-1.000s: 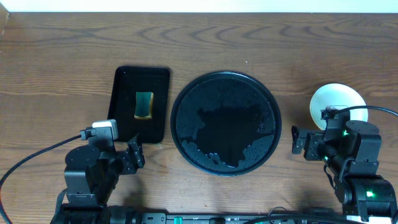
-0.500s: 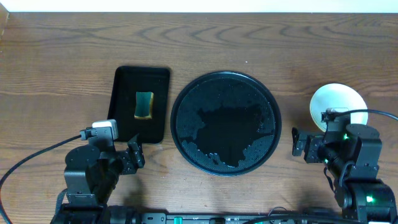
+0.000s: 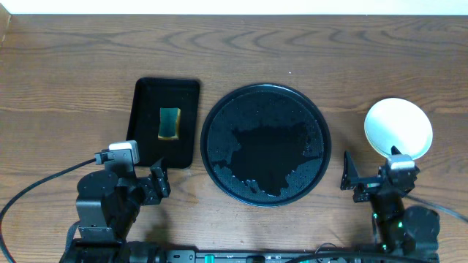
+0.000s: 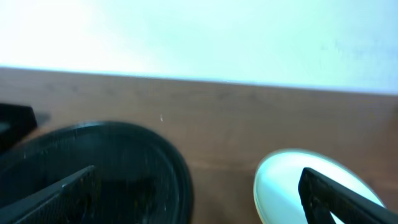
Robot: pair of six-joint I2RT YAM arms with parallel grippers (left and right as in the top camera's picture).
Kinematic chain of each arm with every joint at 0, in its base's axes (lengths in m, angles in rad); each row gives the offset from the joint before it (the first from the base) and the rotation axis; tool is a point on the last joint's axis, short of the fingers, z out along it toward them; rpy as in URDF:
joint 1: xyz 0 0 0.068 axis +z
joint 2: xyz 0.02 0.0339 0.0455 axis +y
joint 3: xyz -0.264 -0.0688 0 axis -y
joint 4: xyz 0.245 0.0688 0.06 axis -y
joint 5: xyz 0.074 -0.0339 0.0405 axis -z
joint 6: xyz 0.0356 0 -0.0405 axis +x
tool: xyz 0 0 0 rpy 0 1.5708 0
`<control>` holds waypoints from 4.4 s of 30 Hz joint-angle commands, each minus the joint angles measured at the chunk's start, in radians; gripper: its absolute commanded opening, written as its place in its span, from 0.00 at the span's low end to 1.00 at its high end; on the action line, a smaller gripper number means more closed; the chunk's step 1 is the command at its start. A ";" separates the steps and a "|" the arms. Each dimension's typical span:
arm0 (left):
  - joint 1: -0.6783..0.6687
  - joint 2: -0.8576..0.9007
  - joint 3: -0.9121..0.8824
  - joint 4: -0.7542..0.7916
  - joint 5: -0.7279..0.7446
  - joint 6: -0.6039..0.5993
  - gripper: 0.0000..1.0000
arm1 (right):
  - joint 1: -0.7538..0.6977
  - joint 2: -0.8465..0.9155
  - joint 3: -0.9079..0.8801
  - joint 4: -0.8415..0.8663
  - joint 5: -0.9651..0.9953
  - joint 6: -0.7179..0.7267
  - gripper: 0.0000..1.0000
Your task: Clean dirty plates on tray and stack at the side
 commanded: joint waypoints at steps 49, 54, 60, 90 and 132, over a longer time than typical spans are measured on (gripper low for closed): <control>0.002 -0.003 -0.005 0.000 0.012 0.021 0.81 | 0.012 -0.097 -0.298 0.277 -0.007 -0.115 0.99; 0.002 -0.003 -0.005 0.000 0.012 0.021 0.81 | 0.012 -0.097 -0.298 0.277 -0.007 -0.115 0.99; 0.002 -0.004 -0.005 0.000 0.013 0.020 0.81 | 0.012 -0.097 -0.298 0.277 -0.007 -0.115 0.99; 0.004 -0.484 -0.745 0.819 -0.050 0.050 0.81 | 0.012 -0.097 -0.298 0.277 -0.007 -0.116 0.99; 0.003 -0.482 -0.743 0.743 -0.050 0.050 0.81 | 0.012 -0.097 -0.298 0.277 -0.007 -0.116 0.99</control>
